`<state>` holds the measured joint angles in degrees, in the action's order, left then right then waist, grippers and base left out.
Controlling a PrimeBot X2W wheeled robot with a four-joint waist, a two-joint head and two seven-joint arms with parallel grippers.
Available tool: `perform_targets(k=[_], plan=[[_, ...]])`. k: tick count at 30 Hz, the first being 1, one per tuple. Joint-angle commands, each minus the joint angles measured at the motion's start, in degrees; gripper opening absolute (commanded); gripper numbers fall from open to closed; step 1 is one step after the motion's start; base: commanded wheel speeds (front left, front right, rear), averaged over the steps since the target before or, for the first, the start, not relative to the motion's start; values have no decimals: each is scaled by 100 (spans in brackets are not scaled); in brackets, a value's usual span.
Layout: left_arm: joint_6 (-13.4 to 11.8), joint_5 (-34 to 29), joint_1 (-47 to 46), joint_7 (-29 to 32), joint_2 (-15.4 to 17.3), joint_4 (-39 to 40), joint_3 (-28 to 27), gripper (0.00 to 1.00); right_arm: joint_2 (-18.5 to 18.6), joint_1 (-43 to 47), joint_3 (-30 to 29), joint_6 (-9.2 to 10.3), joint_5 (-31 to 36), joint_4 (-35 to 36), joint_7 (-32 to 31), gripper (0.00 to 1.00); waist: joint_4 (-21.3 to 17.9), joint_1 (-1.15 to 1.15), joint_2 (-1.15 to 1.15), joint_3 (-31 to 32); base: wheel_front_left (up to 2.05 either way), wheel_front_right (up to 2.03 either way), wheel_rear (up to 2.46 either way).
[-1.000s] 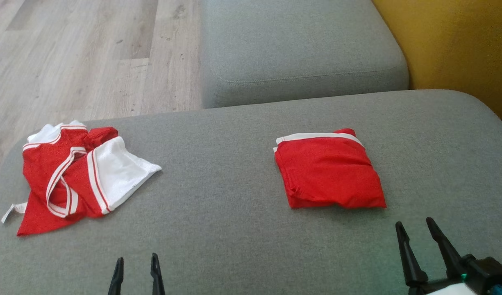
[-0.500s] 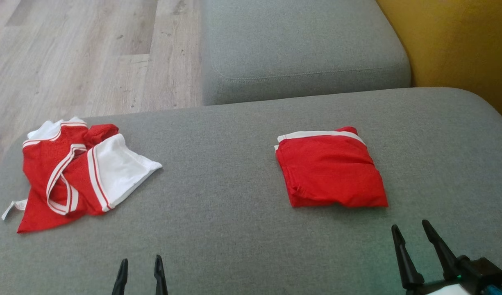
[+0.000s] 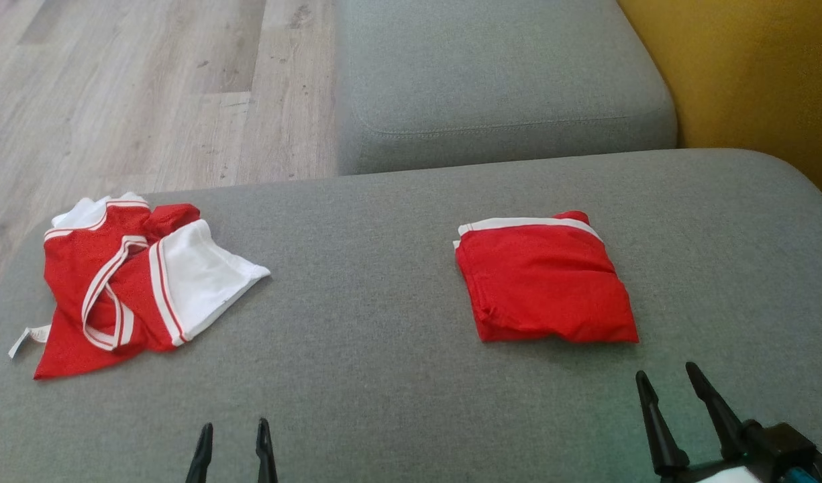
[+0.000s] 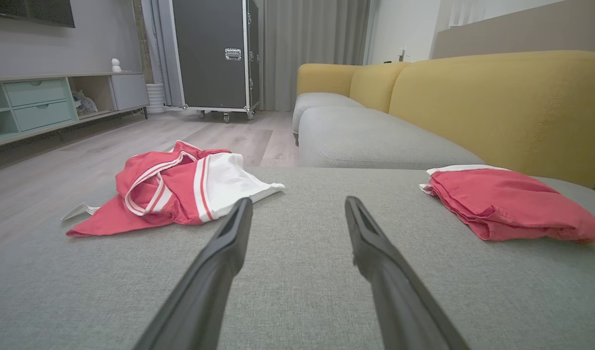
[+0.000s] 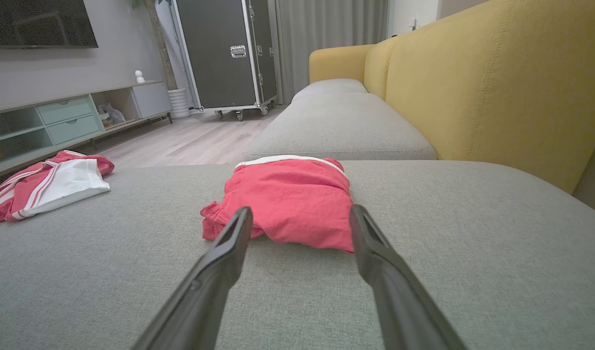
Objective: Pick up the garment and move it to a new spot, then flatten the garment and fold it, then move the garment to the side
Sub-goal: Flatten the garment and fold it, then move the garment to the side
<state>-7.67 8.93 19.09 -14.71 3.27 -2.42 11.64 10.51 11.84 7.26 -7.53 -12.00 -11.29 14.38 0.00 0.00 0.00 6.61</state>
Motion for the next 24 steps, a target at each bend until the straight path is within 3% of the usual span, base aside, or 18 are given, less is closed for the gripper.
perform_targets(k=[1, 12, 19, 24], plan=[[21, -44, -278, -29, -39, 152, -136, 100, 60, -294, 115, 4, 42, 155, 62, 100, 3, 0, 0, 3, 0, 0, 0], [63, -67, -367, -29, -39, 147, -54, 100, 97, -546, 133, 4, -87, -111, 62, 100, 80, 0, 0, -193, 0, 0, 0], [61, -126, -580, -29, -39, 169, 47, 100, 237, -1493, 296, 4, -483, -1150, 51, 100, 194, 0, 0, -611, 0, 0, 0], [66, -154, -829, -29, -39, 260, 124, 100, 430, -2548, 453, 4, -901, -1910, -465, 100, 284, 0, 0, -1035, 0, 0, 0]])
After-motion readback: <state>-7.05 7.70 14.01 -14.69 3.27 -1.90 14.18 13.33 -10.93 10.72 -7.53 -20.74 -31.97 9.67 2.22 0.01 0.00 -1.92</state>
